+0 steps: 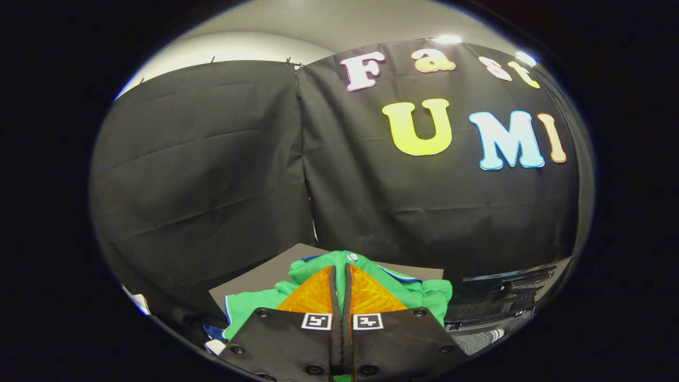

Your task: Put the clothes into the washing machine and then close the washing machine lid.

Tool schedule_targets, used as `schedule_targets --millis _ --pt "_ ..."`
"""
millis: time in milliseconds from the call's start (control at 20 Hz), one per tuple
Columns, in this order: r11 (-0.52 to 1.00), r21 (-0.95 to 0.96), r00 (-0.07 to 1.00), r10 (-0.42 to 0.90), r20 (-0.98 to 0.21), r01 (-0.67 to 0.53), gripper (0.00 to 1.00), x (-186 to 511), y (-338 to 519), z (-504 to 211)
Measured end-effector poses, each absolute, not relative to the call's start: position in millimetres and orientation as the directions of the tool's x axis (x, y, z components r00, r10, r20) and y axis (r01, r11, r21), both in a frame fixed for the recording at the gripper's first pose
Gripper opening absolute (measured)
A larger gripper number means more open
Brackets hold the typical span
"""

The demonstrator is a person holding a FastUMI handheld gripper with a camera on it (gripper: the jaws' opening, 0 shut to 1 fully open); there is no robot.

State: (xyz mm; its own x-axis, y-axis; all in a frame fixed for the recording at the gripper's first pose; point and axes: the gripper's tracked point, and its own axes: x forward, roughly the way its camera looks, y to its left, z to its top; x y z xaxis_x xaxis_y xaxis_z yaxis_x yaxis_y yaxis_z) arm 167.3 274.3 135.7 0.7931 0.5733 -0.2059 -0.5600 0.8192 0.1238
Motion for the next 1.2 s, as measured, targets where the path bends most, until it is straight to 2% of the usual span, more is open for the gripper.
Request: schedule_targets --millis 1200 --pt "0.926 0.176 0.898 0.369 -0.240 -0.333 0.01 213.5 59.4 107.8"
